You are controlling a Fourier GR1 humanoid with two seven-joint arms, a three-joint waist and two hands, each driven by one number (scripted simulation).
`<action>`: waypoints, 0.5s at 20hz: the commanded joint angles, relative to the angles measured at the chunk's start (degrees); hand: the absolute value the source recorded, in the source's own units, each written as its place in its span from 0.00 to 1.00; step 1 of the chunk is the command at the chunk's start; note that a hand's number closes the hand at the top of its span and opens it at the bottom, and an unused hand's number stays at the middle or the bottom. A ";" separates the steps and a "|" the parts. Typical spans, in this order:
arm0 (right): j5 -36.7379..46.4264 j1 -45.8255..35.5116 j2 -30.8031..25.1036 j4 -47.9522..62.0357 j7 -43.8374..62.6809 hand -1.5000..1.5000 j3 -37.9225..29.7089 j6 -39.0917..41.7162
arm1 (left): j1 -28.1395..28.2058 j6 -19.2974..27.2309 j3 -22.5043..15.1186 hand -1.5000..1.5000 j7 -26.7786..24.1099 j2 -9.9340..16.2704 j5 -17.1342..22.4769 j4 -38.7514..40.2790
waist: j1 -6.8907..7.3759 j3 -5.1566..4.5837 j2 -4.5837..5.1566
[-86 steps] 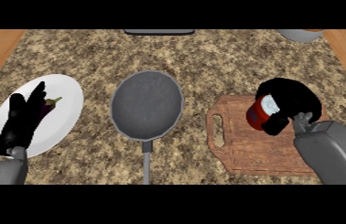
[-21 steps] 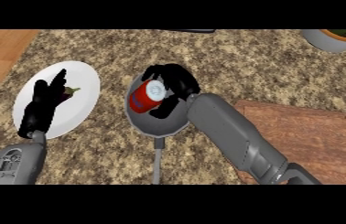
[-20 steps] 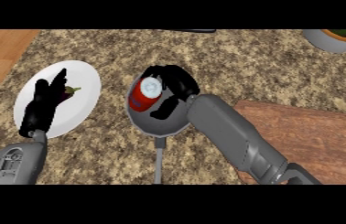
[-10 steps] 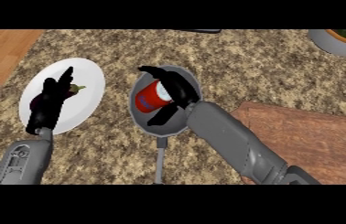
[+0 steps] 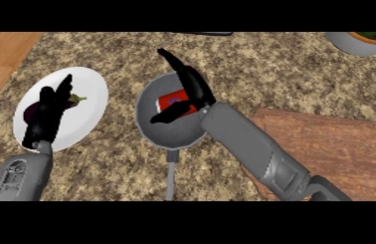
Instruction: Pick the can from the cutting board and place it in the pan
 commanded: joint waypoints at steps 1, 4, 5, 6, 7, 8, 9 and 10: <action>-4.42 -3.96 0.06 3.25 0.04 0.00 -2.74 -2.29 | 2.62 -0.62 1.23 0.50 -1.62 0.53 0.66 1.81 | -1.55 -0.21 -0.29; -4.36 -4.38 -0.06 9.96 -3.86 0.00 -7.62 1.12 | 5.11 0.00 1.67 0.50 -0.50 0.17 0.85 -0.21 | -3.55 -0.18 -0.66; -5.30 -6.50 -2.60 10.02 -2.16 0.00 -9.17 3.66 | 4.85 -0.18 3.03 0.50 -3.07 1.58 0.91 1.51 | -4.11 -0.21 -0.71; -5.31 -6.01 -3.52 11.75 -4.68 0.00 -10.22 4.52 | 4.82 -1.14 2.81 0.50 0.78 2.05 1.48 -1.39 | -3.95 -0.16 -0.77; -5.85 -7.09 -4.03 10.80 -3.18 0.00 -11.40 5.30 | 6.32 0.62 2.58 0.50 0.94 0.60 1.00 -2.94 | -4.46 -0.16 -1.04; -6.27 -6.59 -6.21 12.76 -5.73 0.00 -12.29 9.24 | 2.76 0.72 2.63 0.50 0.80 0.91 0.34 0.83 | -4.77 -0.17 -0.68; -5.92 -4.81 -7.67 11.58 -6.57 0.00 -12.47 9.99 | 3.11 0.50 2.57 0.50 1.99 0.75 0.79 -1.24 | -5.28 -0.17 -1.01; -7.13 -6.63 -10.43 12.05 -6.66 0.00 -14.40 11.92 | 4.05 -1.49 4.53 0.50 -0.73 2.70 2.31 1.06 | -5.09 -0.19 -0.87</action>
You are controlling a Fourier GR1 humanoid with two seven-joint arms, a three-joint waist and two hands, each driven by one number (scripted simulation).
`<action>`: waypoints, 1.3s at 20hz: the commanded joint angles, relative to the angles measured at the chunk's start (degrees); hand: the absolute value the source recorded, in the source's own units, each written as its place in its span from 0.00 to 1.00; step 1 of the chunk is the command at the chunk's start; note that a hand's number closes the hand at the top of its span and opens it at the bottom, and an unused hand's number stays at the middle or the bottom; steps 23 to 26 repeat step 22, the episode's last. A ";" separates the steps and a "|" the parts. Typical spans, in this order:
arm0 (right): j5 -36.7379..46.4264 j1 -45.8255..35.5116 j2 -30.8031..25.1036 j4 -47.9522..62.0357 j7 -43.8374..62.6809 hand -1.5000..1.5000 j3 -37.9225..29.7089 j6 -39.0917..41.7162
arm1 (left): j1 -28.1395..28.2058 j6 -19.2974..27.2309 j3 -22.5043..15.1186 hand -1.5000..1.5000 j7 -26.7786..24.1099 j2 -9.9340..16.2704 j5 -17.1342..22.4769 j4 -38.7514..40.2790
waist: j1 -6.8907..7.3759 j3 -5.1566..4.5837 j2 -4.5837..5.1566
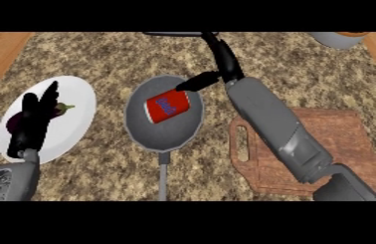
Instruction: Pick the can from the cutting board and place it in the pan
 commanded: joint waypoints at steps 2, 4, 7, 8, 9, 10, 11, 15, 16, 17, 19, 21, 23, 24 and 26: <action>-1.07 -0.35 -7.57 4.41 -4.28 0.00 -4.78 10.03 | 1.60 -0.91 1.16 0.50 0.05 1.14 0.35 0.28 | -0.78 -0.18 -0.03; -1.11 1.29 -10.00 4.58 -5.43 0.00 -5.61 13.72 | 4.53 -0.59 1.26 0.50 -2.77 -0.18 0.59 0.67 | -1.04 -0.20 -0.14; -1.08 1.21 -17.25 6.49 -8.29 0.00 -6.64 23.39 | 0.85 -0.13 0.59 0.50 0.01 0.24 -0.43 0.48 | -1.15 -0.16 0.07; -1.16 1.77 -18.56 7.44 -9.30 0.00 -7.21 25.53 | 2.74 -1.66 1.29 0.50 2.20 0.37 1.76 -3.34 | -0.63 -0.13 -0.04; -0.81 1.30 -19.41 8.62 -9.61 0.00 -7.59 27.09 | 0.80 -1.40 1.22 0.50 3.26 0.67 1.18 -1.99 | -0.78 -0.14 0.04; -0.01 2.25 -20.20 8.68 -11.22 0.00 -7.57 27.89 | 4.16 -0.48 0.95 0.50 -0.21 -0.40 0.37 -1.93 | -0.83 -0.16 -0.06; 1.23 -0.03 -18.47 12.16 -10.39 0.00 -7.37 27.64 | 1.27 -1.87 1.01 0.50 -1.33 0.23 0.71 1.32 | -0.42 -0.17 0.27; 1.87 -2.23 -23.77 14.91 -11.28 0.00 -8.60 34.18 | 0.98 0.81 -0.91 0.50 2.98 -1.46 -1.35 -3.99 | 0.06 -0.12 0.27; 2.22 -1.71 -25.94 14.37 -12.65 0.00 -8.54 36.37 | 1.27 -0.44 1.13 0.50 0.23 -0.44 0.05 0.52 | -0.31 -0.15 0.31; 2.95 1.92 -26.97 14.97 -17.17 0.00 -8.20 37.65 | 2.48 -0.49 0.35 0.50 -0.81 -0.85 -0.42 -0.53 | -0.23 -0.12 0.37; 3.60 0.96 -29.37 16.71 -18.19 0.00 -8.53 39.47 | 1.09 -2.60 1.71 0.50 1.56 1.51 1.12 -2.17 | 0.32 -0.08 0.53; 3.94 -2.59 -30.94 17.95 -15.43 0.00 -8.85 41.71 | 0.44 -1.54 0.37 0.50 0.91 -0.71 0.29 -0.21 | 0.42 -0.10 0.67; 4.78 -0.44 -28.15 18.60 -18.87 0.00 -8.90 38.73 | 1.43 -1.27 0.67 0.50 2.10 -0.35 0.28 -2.90 | 0.54 -0.08 0.50; 4.78 -0.44 -28.15 18.60 -18.87 0.00 -8.90 38.73 | 1.43 -1.27 0.67 0.50 2.10 -0.35 0.28 -2.90 | 0.54 -0.08 0.50; 4.78 -0.44 -28.15 18.60 -18.87 0.00 -8.90 38.73 | 1.43 -1.27 0.67 0.50 2.10 -0.35 0.28 -2.90 | 0.54 -0.08 0.50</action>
